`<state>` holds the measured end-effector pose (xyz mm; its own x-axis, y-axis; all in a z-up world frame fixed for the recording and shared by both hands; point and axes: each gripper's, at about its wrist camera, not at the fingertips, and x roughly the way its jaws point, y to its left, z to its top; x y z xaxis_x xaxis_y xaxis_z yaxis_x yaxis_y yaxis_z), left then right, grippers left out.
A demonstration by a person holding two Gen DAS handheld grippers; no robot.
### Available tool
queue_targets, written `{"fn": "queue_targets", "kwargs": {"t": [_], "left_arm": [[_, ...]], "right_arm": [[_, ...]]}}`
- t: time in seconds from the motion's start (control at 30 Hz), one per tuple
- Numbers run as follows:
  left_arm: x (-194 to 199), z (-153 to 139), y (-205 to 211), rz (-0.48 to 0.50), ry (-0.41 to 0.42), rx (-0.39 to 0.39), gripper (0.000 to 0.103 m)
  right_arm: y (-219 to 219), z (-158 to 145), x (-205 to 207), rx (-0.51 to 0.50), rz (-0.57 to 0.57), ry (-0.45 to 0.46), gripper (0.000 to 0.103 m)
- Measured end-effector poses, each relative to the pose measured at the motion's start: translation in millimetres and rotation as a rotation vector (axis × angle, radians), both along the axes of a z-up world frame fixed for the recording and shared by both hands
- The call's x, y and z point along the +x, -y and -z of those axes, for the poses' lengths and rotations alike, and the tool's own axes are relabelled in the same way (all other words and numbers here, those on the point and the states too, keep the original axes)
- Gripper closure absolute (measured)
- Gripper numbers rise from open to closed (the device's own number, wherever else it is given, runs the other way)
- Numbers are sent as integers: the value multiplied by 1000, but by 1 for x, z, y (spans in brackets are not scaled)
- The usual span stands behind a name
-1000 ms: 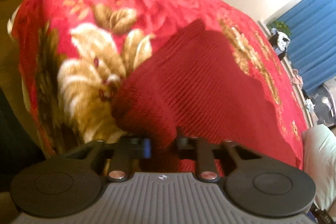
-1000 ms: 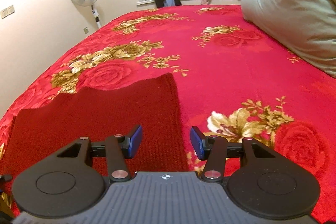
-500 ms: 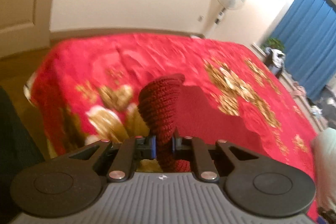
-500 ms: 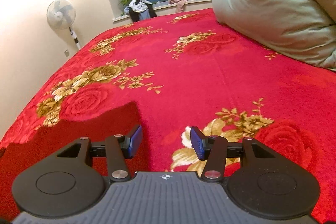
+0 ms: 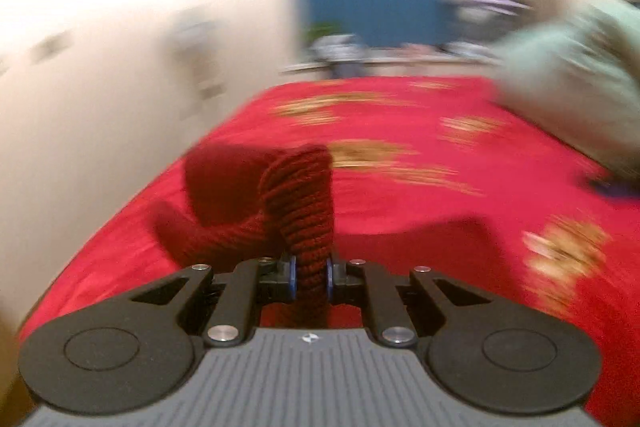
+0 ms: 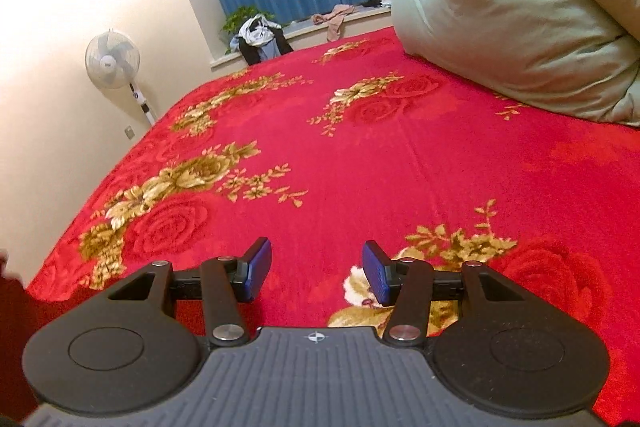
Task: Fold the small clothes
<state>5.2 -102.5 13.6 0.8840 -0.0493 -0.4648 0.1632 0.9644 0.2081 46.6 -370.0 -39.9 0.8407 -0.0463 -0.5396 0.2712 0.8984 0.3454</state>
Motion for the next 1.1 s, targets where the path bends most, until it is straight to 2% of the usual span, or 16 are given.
{"fn": "queue_targets", "kwargs": {"t": [0.1, 0.2, 0.27, 0.33, 0.37, 0.4, 0.53, 0.63, 0.67, 0.73, 0.77, 0.8, 0.9, 1.0, 1.03, 1.1], "left_arm": [[-13, 37, 68, 237, -65, 45, 89], [-20, 82, 108, 450, -259, 68, 79], [-23, 97, 109, 540, -372, 23, 74], [-27, 91, 91, 579, -368, -37, 65], [-26, 85, 79, 592, -380, -77, 52], [-23, 78, 66, 593, -385, -118, 42], [-14, 50, 16, 529, -335, -159, 41], [2, 34, -13, 418, -286, -131, 33], [7, 31, -25, 374, -275, -130, 25], [26, 28, -47, 274, -279, -143, 20], [35, 29, -56, 235, -294, -160, 20], [45, 31, -64, 203, -315, -180, 20], [70, 32, -79, 124, -380, -242, 20], [87, 33, -85, 79, -380, -295, 20], [91, 33, -90, 79, -381, -311, 20], [107, 46, -84, 88, -421, -344, 19]], "right_arm": [[5, 1, -2, 24, -5, 19, 50], [6, 2, -2, 62, -35, 42, 50], [3, 4, -1, 95, -80, 53, 50], [-3, 8, 3, 138, -151, 45, 48], [-7, 11, 6, 170, -197, 29, 47], [-12, 15, 10, 202, -244, 8, 46], [-40, 33, 28, 264, -404, -95, 45], [-68, 46, 35, 222, -507, -179, 46], [-77, 50, 35, 182, -530, -215, 47], [-91, 54, 31, 89, -545, -231, 57], [-95, 52, 28, 78, -568, -217, 82], [-95, 48, 26, 106, -590, -203, 86], [-80, 27, 9, 150, -581, -122, 89], [-52, 7, -15, 256, -542, -43, 90], [-48, 8, -21, 237, -517, -66, 90], [-48, 29, -15, 121, -465, -200, 90]]}}
